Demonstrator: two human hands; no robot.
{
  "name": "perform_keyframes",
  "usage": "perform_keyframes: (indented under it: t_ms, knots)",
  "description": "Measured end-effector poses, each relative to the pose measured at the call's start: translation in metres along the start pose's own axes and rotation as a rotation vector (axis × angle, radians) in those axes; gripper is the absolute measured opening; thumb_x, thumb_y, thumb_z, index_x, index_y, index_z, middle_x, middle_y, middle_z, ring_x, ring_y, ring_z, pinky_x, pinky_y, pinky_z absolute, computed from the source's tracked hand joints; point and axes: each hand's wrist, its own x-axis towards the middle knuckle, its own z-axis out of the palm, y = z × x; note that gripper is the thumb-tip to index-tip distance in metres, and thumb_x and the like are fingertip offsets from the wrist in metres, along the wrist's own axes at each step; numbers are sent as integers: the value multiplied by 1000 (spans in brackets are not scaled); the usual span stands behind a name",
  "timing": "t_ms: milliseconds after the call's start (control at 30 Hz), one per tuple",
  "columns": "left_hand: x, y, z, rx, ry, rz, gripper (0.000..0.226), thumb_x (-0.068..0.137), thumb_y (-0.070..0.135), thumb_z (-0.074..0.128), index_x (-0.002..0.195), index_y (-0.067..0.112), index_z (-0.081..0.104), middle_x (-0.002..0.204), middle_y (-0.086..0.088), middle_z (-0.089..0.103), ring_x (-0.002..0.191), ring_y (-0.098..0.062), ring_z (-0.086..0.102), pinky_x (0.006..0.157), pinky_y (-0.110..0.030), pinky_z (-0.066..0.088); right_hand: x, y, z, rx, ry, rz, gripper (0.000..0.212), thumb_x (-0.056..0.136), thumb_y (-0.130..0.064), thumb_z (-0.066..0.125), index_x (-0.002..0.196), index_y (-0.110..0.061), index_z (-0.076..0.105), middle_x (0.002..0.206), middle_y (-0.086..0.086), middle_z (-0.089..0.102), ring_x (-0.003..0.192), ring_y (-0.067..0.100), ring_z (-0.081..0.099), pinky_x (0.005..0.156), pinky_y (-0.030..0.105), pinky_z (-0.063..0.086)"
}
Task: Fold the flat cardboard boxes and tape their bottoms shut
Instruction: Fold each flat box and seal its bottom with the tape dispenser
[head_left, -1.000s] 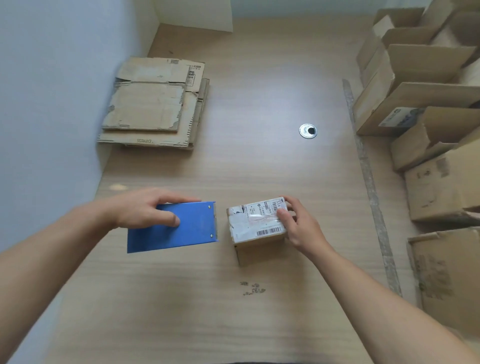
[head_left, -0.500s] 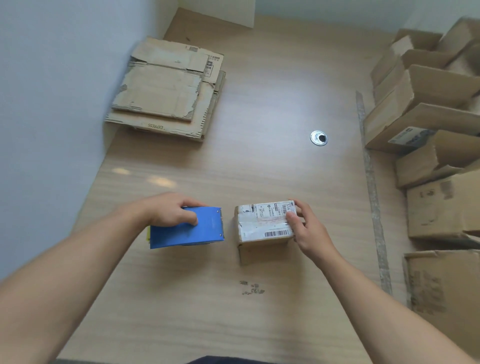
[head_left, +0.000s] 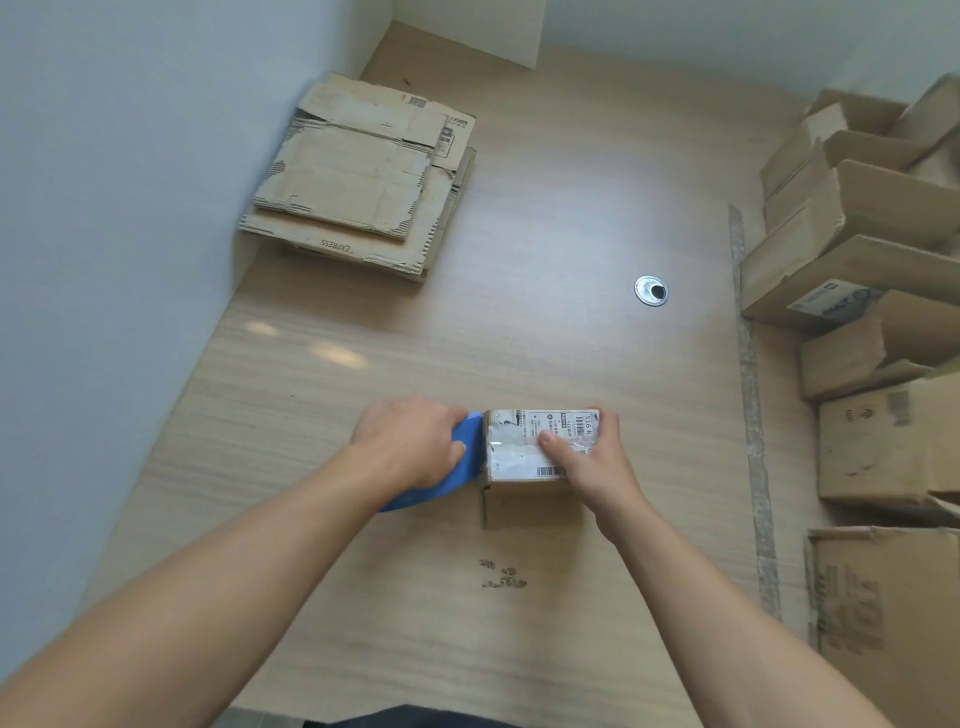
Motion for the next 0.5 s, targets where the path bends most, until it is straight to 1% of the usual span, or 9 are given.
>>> perform_keyframes:
  t_ms: [33,100,133,200,267,333,433,467,500]
  knots:
    - [-4,2,6,9,36,-17,37,96,41,41,133,38,46,108,-2,65,98,-30,61,68,-33,39,-1,0,0,31,-6,4,55,81,-43,76,122,-40,39,118,-3,63,106,19,64,96,47,52]
    - [-11,-1,20,18,89,-61,48,100,46,37,147,44,28,108,-5,66,98,-32,63,68,-33,39,-1,0,0,61,-20,-5,48,88,-37,72,124,-37,40,117,-1,65,104,20,66,93,46,54]
    - [-14,-5,26,14,118,-92,52,101,49,36,150,45,19,108,-5,65,97,-32,63,67,-33,38,-2,1,0,73,-29,-5,44,91,-35,69,124,-36,40,117,-1,65,103,20,66,89,43,55]
    - [-20,-17,40,-15,187,-137,58,102,49,36,153,46,10,105,-6,60,90,-31,62,65,-33,35,-3,0,-1,101,-52,8,38,95,-31,65,124,-36,41,116,-1,65,99,18,66,75,33,51]
    - [-23,-31,57,-47,254,-156,62,103,43,41,155,45,6,94,-7,47,78,-28,49,64,-34,31,-4,-1,-3,156,-69,37,34,97,-30,61,124,-39,42,116,-2,65,95,17,65,71,29,46]
    - [-23,-41,71,-60,259,-188,65,103,40,40,154,43,0,90,-4,36,76,-25,38,64,-35,31,-4,1,-6,223,-65,77,32,99,-30,57,125,-43,44,117,-5,65,95,17,66,75,31,48]
    - [-26,-40,75,-68,191,-206,67,103,44,33,150,46,-14,96,-3,41,83,-25,45,67,-35,37,-7,6,-9,248,-14,79,30,99,-31,57,125,-44,48,117,-6,66,95,16,67,77,32,49]
    - [-27,-38,72,-64,191,-218,66,103,46,34,152,46,-10,104,-5,45,92,-27,49,72,-36,39,-10,6,-8,224,10,63,31,99,-31,58,125,-44,48,116,-7,66,96,15,67,78,32,49]
    - [-28,-34,67,-70,222,-234,64,102,47,36,155,44,1,117,-8,48,104,-29,49,79,-38,41,-13,6,-9,185,30,44,33,98,-32,59,126,-44,47,113,-9,65,98,14,66,81,31,49]
